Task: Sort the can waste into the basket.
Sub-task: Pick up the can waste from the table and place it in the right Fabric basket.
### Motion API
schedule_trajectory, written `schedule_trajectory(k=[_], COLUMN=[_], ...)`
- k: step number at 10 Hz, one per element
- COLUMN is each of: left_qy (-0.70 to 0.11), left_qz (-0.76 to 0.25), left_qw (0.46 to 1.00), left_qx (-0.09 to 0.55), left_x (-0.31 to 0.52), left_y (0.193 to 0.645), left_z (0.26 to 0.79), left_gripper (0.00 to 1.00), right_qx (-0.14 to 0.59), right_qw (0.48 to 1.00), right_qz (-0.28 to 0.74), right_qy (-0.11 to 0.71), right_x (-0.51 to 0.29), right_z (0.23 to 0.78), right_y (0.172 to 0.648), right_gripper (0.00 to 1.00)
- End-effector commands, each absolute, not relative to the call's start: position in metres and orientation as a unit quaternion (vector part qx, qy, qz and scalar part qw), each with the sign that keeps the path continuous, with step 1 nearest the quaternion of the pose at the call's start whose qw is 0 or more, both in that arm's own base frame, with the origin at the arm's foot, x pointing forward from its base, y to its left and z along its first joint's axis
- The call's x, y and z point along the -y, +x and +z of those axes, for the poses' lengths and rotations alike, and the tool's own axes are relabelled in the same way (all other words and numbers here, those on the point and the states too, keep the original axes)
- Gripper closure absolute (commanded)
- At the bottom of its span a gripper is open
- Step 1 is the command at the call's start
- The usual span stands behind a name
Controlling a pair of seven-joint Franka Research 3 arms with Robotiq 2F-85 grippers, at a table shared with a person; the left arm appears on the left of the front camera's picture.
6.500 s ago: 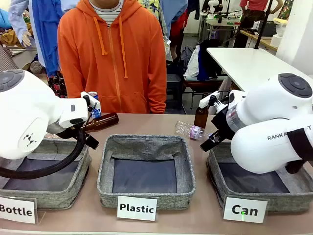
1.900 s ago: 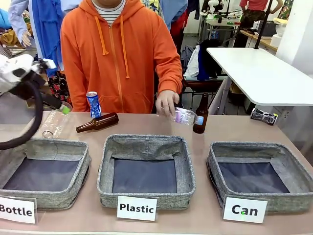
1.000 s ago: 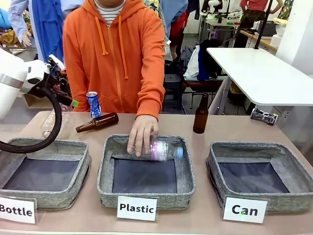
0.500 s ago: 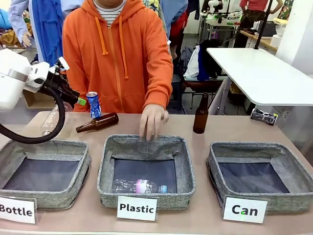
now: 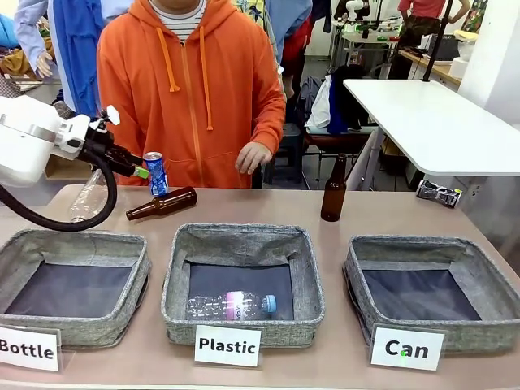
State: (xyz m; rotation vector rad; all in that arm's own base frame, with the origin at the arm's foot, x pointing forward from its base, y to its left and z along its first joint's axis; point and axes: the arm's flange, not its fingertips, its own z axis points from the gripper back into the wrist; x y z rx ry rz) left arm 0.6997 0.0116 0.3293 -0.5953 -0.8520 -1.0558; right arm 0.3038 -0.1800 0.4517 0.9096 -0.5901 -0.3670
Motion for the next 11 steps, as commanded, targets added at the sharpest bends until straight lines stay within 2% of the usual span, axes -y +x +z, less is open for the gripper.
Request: schedule_trajectory(k=[1, 6, 11], left_qy=[-0.273, -0.277, -0.267], left_qz=[-0.479, -0.483, -0.481], left_qw=[0.744, 0.738, 0.725], left_qx=[0.379, 0.382, 0.414], left_x=[-0.014, -0.008, 0.005], left_y=[0.728, 0.742, 0.75], left_z=[0.316, 0.309, 0.306], left_gripper=[0.0, 0.0, 0.0], right_qx=[0.294, 0.294, 0.294], right_qw=[0.835, 0.835, 0.835], right_qz=[-0.163, -0.163, -0.163], right_qy=[0.436, 0.436, 0.436], right_x=[0.182, 0.182, 0.182], right_z=[0.452, 0.452, 0.452], right_y=[0.308, 0.308, 0.308], right_gripper=[0.0, 0.0, 0.0])
